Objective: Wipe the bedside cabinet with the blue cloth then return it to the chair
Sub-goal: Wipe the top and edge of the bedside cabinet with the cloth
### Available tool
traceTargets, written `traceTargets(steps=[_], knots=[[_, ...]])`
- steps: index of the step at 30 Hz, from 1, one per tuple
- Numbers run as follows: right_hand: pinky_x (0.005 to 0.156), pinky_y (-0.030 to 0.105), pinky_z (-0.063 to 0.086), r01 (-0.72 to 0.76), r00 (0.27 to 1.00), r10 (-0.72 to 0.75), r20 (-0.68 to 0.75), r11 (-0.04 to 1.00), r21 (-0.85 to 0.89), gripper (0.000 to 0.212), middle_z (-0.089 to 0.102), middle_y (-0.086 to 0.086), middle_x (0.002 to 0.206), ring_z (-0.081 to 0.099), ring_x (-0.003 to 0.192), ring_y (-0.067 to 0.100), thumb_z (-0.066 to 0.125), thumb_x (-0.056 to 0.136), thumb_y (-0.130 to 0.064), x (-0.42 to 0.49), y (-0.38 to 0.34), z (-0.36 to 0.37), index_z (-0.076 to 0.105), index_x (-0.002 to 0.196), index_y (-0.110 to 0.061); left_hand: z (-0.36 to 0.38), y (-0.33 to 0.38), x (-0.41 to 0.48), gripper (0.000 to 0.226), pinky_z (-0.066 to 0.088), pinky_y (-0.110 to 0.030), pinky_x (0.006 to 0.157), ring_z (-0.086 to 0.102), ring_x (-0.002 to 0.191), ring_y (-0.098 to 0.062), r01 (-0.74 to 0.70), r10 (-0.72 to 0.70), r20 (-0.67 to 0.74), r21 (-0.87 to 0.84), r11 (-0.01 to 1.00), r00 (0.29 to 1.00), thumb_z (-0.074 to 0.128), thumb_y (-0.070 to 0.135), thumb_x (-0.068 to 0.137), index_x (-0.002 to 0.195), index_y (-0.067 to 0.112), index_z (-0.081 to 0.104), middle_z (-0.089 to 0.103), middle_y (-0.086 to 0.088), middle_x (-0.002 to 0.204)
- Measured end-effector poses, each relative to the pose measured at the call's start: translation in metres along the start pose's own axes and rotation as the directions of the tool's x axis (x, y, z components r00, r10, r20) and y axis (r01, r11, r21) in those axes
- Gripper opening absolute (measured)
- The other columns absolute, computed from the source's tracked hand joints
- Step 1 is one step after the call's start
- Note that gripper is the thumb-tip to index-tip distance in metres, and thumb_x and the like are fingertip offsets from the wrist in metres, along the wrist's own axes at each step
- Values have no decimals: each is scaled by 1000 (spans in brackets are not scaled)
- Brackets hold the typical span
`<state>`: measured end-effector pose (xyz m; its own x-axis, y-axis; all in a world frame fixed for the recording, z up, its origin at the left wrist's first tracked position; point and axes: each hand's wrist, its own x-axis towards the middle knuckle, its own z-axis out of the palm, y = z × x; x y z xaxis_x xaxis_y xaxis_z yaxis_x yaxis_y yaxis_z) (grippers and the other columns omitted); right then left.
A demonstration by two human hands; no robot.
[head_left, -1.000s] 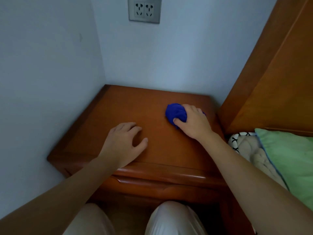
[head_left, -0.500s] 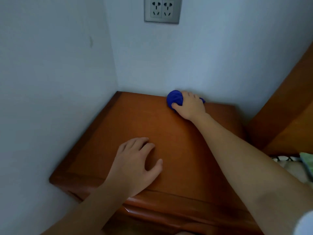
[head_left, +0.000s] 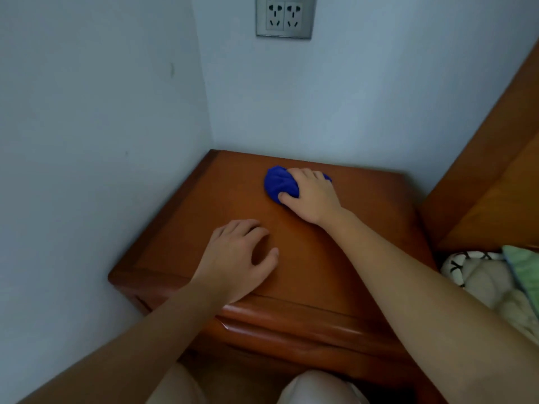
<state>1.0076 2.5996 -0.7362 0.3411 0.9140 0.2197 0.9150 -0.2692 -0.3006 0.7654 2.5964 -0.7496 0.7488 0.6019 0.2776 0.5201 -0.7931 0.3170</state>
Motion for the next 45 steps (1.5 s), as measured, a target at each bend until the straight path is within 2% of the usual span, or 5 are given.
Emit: traceTargets(steps=[9, 19, 25, 36, 45], knots=[[108, 41, 38, -6, 999, 4, 32, 998, 56, 66, 52, -2, 146, 44, 135, 26, 61, 92, -55, -58, 20, -20, 44, 149, -26, 0, -1, -1, 64, 37, -41, 112, 46, 134, -15, -14, 14, 9, -1, 1000, 1000, 35, 62, 89, 132, 24, 62, 57, 2, 141], [109, 48, 39, -222, 975, 223, 11, 973, -67, 76, 48, 11, 149, 43, 135, 37, 52, 92, -62, 29, 37, -10, 39, 151, -16, 6, -5, 2, 55, 38, -42, 111, 47, 132, -13, -22, 21, -29, -19, 1000, 999, 42, 59, 90, 129, 26, 64, 57, 5, 139], [107, 49, 39, -145, 989, 148, 29, 985, -91, 68, 50, 14, 148, 45, 133, 38, 46, 98, -56, 60, 15, 8, 39, 152, -15, 7, -6, 3, 53, 34, -36, 110, 46, 131, -12, -15, 14, -38, -15, 1000, 999, 43, 58, 90, 126, 26, 65, 58, 7, 136], [107, 42, 39, 18, 1000, -18, -11, 1000, -11, 64, 55, 5, 144, 48, 131, 30, 56, 95, -54, -59, -14, -6, 45, 148, -20, -2, -1, -2, 63, 39, -42, 107, 49, 130, -17, -7, 7, 13, 15, 1000, 1000, 34, 61, 87, 128, 23, 64, 59, 1, 137], [109, 39, 37, -137, 990, 137, -30, 990, -7, 63, 51, 2, 147, 44, 136, 27, 56, 96, -54, -112, 43, -40, 43, 150, -23, -5, 0, -3, 63, 34, -44, 115, 40, 140, -17, -18, 14, 75, 49, 999, 997, 35, 62, 92, 140, 25, 54, 49, 0, 149]])
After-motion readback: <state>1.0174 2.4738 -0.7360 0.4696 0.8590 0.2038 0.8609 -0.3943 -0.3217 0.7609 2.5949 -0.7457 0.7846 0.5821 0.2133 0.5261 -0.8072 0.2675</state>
